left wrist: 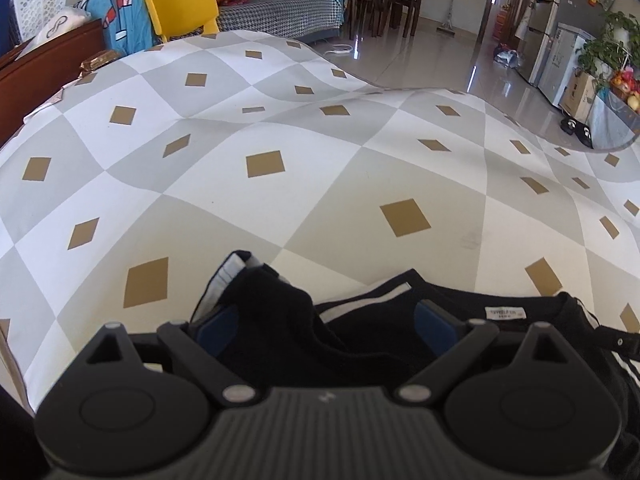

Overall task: Fold clothes
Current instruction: 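Grasp the striped sleeve with the left tool and fold it over the shirt body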

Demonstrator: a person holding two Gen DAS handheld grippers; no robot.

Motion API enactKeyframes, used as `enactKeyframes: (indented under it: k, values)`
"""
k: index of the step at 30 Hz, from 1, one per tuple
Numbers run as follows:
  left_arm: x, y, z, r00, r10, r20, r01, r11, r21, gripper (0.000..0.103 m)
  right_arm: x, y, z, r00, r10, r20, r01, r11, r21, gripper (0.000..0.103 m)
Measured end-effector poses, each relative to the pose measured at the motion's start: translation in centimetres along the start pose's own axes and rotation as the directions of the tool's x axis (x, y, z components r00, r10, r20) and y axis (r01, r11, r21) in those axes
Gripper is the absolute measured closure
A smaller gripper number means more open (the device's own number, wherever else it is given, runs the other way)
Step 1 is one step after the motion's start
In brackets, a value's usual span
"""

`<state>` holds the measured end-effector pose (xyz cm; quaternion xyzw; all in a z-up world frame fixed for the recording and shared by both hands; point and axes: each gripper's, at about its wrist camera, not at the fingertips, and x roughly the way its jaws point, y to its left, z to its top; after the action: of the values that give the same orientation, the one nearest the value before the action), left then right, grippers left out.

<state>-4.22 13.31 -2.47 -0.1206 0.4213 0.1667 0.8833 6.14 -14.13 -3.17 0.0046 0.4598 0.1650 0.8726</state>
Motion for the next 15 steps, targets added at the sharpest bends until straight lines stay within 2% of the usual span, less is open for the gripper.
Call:
enactKeyframes:
  k: [9,15]
  values:
    - [3.5,-1.5,-0.9,0.997,0.016,-0.081,-0.010,0.997,0.079,0.008,2.1,0.0,0.7,0.999,-0.005,-0.037,0.000,0.989,-0.145,0.057]
    - [5.0,-2.7,-1.5,0.993,0.051,-0.104,-0.038,0.991,0.132,0.005,2.9,0.6,0.6,1.000,0.013,-0.018,-0.016,0.974,-0.227,0.046]
